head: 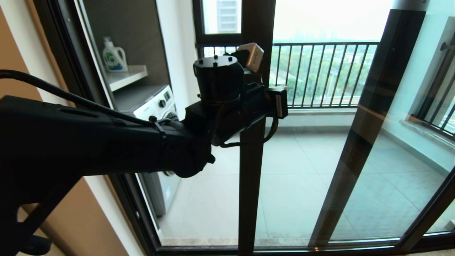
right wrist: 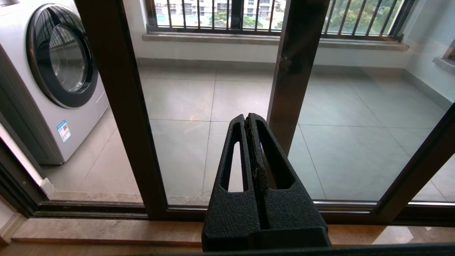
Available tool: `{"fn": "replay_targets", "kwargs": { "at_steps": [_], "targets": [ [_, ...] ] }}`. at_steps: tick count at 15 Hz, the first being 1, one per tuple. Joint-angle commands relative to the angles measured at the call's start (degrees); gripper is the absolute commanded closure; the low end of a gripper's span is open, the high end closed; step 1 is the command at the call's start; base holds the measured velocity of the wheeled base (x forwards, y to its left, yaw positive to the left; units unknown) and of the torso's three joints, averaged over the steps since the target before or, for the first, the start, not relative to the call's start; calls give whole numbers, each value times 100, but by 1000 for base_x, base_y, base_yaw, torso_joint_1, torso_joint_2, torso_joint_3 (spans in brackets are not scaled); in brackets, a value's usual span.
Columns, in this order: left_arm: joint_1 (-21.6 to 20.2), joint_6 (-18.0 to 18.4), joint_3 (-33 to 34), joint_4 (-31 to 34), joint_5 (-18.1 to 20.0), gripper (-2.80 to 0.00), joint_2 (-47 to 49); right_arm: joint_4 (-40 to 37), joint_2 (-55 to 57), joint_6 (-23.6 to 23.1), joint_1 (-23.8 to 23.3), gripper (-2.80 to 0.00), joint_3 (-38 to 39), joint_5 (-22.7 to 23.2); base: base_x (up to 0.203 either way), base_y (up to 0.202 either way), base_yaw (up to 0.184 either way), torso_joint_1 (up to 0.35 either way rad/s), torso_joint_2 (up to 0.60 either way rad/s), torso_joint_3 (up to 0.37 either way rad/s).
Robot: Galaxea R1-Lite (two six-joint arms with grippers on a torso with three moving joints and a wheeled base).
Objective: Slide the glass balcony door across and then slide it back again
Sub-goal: Close the slid door
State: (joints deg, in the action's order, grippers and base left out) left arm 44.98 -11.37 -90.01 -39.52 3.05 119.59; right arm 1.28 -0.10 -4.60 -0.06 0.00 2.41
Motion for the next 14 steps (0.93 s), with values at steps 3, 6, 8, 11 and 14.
{"fn": "replay_targets", "kwargs": {
  "at_steps": [3, 6, 8, 11, 14],
  "targets": [
    [200, 0, -515, 140, -257, 0, 674, 3, 10, -4, -2, 0, 66, 5, 0, 0, 0, 0, 0, 0],
    [215, 110, -1080, 298, -1263, 0, 1026, 3, 10, -6, 2, 0, 62, 5, 0, 0, 0, 0, 0, 0],
    [213, 127, -1202, 321, -1518, 0, 1075, 3, 10, 0, -3, 0, 63, 5, 0, 0, 0, 0, 0, 0],
    [265, 390, -1256, 375, -1579, 0, 1137, 3, 10, -2, 1, 0, 70, 5, 0, 0, 0, 0, 0, 0],
    [318, 498, -1346, 368, -1797, 0, 1182, 3, 10, -6, -2, 0, 63, 5, 0, 0, 0, 0, 0, 0]
  ]
}}
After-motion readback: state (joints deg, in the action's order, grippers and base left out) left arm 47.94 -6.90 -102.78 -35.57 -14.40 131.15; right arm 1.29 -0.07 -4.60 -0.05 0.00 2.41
